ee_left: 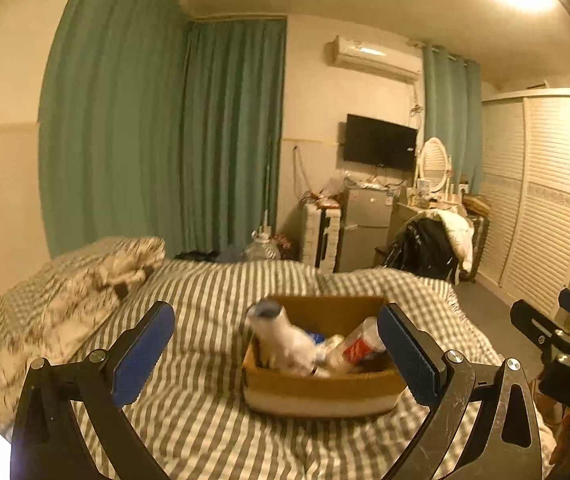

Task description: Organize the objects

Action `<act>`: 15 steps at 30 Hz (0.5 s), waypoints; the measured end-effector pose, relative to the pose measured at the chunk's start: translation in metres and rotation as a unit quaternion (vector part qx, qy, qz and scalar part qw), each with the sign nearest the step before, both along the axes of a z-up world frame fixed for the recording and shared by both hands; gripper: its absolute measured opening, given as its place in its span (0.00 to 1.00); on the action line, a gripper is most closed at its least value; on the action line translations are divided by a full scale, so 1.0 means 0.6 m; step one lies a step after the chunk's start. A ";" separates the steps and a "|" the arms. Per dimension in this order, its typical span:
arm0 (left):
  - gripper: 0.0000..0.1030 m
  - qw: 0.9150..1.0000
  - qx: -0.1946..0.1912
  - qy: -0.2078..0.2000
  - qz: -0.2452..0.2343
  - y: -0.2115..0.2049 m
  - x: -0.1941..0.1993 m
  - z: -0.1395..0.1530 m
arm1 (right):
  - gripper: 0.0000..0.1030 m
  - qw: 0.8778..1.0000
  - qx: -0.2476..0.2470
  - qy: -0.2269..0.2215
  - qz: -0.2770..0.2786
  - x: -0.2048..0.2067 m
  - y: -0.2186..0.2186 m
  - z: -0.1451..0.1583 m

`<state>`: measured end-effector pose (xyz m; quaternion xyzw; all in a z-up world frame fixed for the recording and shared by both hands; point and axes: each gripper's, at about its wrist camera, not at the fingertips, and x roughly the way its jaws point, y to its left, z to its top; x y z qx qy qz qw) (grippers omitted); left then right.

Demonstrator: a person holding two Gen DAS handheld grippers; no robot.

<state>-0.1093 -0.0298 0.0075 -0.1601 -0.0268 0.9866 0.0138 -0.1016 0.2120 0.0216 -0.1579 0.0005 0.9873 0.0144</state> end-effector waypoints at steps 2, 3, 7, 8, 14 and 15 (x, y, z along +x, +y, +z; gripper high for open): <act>1.00 1.000 0.001 -0.009 0.012 -0.005 0.001 -0.010 | 1.00 1.000 0.010 -0.019 -0.003 -0.010 -0.002 -0.023; 1.00 1.000 0.004 -0.006 0.016 -0.009 0.007 -0.013 | 1.00 1.000 0.011 -0.023 -0.003 -0.014 -0.003 -0.029; 1.00 1.000 0.004 -0.003 0.011 -0.010 0.014 -0.013 | 1.00 1.000 0.016 -0.019 -0.003 -0.016 -0.009 -0.035; 1.00 1.000 0.003 -0.003 0.013 -0.009 0.015 -0.014 | 1.00 1.000 0.018 -0.016 -0.002 -0.015 -0.011 -0.036; 1.00 1.000 0.004 -0.015 0.013 -0.013 0.012 -0.025 | 1.00 0.999 0.027 -0.020 -0.005 -0.020 -0.017 -0.041; 1.00 1.000 0.003 -0.017 0.013 -0.013 0.011 -0.027 | 1.00 0.999 0.026 -0.020 -0.007 -0.020 -0.016 -0.042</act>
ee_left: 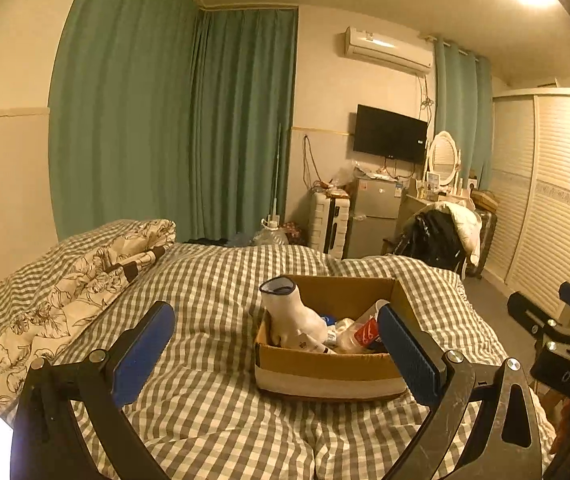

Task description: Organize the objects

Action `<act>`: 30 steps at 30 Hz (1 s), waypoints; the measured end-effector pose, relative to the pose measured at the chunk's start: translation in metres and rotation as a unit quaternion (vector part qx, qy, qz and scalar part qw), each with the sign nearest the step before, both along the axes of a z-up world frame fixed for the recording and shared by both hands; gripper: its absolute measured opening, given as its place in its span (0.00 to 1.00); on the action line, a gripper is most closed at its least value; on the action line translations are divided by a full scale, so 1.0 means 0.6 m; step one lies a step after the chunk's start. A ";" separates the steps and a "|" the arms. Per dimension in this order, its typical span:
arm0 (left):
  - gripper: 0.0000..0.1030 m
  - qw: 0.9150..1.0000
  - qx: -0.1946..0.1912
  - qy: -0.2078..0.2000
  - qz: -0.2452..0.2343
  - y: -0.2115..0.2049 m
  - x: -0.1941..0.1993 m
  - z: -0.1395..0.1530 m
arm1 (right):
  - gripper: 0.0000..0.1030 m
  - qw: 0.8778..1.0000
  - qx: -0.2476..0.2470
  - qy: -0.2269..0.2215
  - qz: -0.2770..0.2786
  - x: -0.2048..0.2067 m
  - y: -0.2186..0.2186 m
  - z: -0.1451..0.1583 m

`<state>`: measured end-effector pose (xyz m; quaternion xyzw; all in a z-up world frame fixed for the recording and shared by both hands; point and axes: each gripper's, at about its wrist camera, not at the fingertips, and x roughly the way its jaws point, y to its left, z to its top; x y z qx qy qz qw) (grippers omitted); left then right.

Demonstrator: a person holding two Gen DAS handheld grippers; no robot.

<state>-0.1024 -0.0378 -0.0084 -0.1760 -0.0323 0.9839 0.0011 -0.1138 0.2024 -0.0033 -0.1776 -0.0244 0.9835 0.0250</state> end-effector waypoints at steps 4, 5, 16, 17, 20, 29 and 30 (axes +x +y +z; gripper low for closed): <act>1.00 1.000 -0.007 -0.002 -0.001 0.002 0.000 -0.004 | 1.00 1.000 0.000 0.001 -0.002 0.005 0.004 0.001; 1.00 1.000 -0.008 -0.003 -0.002 0.003 0.000 -0.004 | 1.00 1.000 0.000 0.001 -0.003 0.005 0.004 0.002; 1.00 1.000 -0.013 -0.005 -0.004 0.008 0.001 -0.005 | 1.00 1.000 -0.002 -0.002 -0.002 0.007 0.007 0.007; 1.00 1.000 -0.013 -0.004 -0.004 0.009 0.002 -0.005 | 1.00 1.000 -0.002 -0.002 -0.003 0.007 0.006 0.007; 1.00 1.000 -0.012 -0.006 -0.004 0.009 0.001 -0.005 | 1.00 1.000 -0.003 -0.004 -0.001 0.008 0.006 0.007; 1.00 1.000 -0.017 -0.008 -0.008 0.011 0.001 -0.009 | 1.00 1.000 -0.003 -0.004 0.002 0.010 0.004 0.006; 1.00 1.000 -0.017 -0.009 -0.007 0.011 0.001 -0.009 | 1.00 1.000 -0.003 -0.004 0.002 0.010 0.004 0.006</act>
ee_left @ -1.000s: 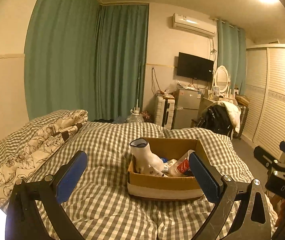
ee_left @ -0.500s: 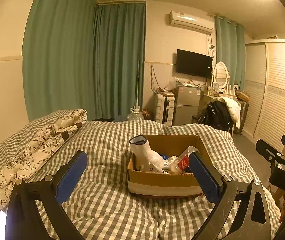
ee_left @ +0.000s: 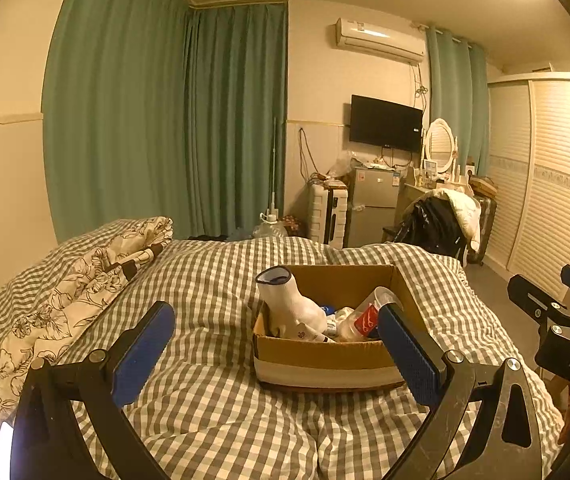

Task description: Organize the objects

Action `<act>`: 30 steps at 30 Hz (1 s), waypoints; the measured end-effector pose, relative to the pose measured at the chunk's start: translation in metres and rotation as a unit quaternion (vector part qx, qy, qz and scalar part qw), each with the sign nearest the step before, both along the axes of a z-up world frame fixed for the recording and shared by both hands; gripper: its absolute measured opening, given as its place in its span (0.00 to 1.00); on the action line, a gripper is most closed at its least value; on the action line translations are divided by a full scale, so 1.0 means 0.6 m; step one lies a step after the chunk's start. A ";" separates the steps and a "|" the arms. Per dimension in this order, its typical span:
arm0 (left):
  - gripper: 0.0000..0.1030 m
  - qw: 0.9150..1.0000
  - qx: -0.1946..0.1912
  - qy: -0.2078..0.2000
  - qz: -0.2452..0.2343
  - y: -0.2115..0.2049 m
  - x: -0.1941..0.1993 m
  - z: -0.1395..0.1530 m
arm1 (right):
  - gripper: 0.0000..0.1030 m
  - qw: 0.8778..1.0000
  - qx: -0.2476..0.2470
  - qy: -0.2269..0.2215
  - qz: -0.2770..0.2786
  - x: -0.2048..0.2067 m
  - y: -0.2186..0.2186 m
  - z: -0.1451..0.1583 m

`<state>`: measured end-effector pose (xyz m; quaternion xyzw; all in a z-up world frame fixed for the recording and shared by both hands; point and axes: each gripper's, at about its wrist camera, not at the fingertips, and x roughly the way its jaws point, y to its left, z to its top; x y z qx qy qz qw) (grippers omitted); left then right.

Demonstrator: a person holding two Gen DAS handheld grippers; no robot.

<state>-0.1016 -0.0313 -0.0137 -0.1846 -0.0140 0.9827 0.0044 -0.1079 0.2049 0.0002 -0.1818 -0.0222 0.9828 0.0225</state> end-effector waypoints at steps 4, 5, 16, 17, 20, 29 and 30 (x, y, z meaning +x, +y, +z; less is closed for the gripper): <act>1.00 1.000 0.000 -0.001 -0.002 0.000 0.000 -0.003 | 1.00 1.000 0.000 0.000 0.000 0.002 -0.002 -0.001; 1.00 1.000 -0.001 -0.002 -0.002 -0.001 0.000 -0.003 | 1.00 1.000 -0.001 0.000 0.000 0.003 -0.002 -0.001; 1.00 1.000 -0.008 0.000 -0.008 0.001 0.002 -0.002 | 1.00 1.000 0.000 -0.006 0.003 0.002 -0.013 -0.003; 1.00 1.000 -0.008 0.000 -0.008 0.002 0.001 -0.003 | 1.00 1.000 0.000 -0.007 0.004 0.001 -0.015 -0.003; 1.00 1.000 -0.004 -0.001 -0.005 0.000 0.001 -0.003 | 1.00 1.000 0.001 -0.009 0.006 0.000 -0.017 -0.005; 1.00 1.000 0.000 0.000 -0.004 -0.005 0.005 0.000 | 1.00 1.000 0.004 -0.015 0.012 -0.003 -0.025 -0.009; 1.00 1.000 -0.001 0.000 -0.003 -0.006 0.005 0.000 | 1.00 1.000 0.004 -0.015 0.012 -0.003 -0.026 -0.009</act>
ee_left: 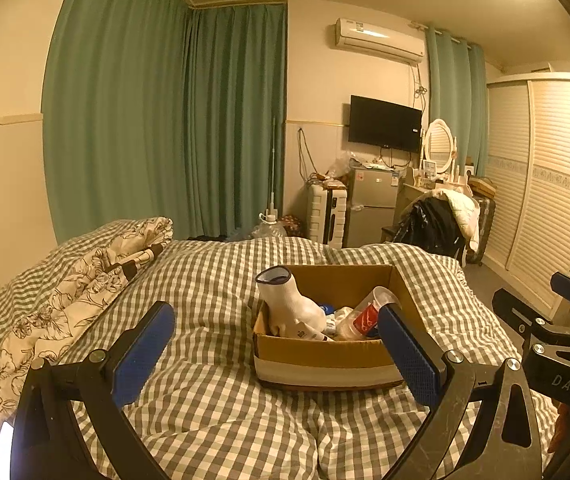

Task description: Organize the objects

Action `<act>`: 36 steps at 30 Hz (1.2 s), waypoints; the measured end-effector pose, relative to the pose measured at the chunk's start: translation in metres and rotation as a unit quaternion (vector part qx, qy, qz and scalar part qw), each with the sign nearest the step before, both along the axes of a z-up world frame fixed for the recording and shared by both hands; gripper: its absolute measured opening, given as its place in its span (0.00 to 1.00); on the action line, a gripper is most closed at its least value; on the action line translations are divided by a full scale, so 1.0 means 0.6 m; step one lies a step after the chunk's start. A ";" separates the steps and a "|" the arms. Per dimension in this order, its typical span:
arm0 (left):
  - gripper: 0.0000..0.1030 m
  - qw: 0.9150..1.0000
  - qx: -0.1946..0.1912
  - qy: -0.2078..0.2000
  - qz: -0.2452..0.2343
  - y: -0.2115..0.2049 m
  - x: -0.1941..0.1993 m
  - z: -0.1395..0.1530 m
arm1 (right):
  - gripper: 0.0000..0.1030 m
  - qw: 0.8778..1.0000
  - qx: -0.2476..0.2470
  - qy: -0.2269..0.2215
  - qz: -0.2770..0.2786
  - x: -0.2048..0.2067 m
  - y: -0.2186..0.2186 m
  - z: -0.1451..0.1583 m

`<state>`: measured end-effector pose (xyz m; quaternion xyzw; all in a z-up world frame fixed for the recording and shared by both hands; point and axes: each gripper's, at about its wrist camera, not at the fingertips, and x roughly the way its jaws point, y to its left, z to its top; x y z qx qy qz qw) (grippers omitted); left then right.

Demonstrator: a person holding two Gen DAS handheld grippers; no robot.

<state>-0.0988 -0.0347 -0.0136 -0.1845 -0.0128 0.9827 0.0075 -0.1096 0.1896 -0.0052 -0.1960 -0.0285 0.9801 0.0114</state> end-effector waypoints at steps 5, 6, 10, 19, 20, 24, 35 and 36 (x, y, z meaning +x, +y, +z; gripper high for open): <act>1.00 1.000 0.000 0.000 0.000 -0.002 0.001 0.001 | 1.00 1.000 0.000 0.000 0.001 -0.001 -0.001 -0.001; 1.00 1.000 -0.001 0.000 0.000 -0.002 0.000 0.001 | 1.00 1.000 0.000 -0.001 0.001 -0.001 -0.001 -0.001; 1.00 1.000 -0.001 -0.001 0.000 -0.002 0.001 0.002 | 1.00 1.000 0.001 -0.001 0.000 -0.001 -0.003 -0.002; 1.00 1.000 -0.003 -0.002 0.002 -0.002 0.001 0.001 | 1.00 1.000 0.002 -0.004 0.003 -0.004 -0.007 -0.008; 1.00 1.000 -0.004 -0.001 0.002 -0.002 0.002 0.001 | 1.00 1.000 0.002 -0.004 0.003 -0.004 -0.006 -0.008; 1.00 1.000 -0.004 -0.001 0.001 -0.002 0.002 0.001 | 1.00 1.000 0.002 -0.005 0.004 -0.004 -0.007 -0.009; 1.00 1.000 -0.006 -0.003 0.001 -0.002 0.003 0.001 | 1.00 1.000 0.002 -0.006 0.005 -0.004 -0.008 -0.010; 1.00 1.000 -0.006 -0.004 0.001 -0.001 0.001 0.000 | 1.00 1.000 0.002 -0.006 0.005 -0.004 -0.008 -0.010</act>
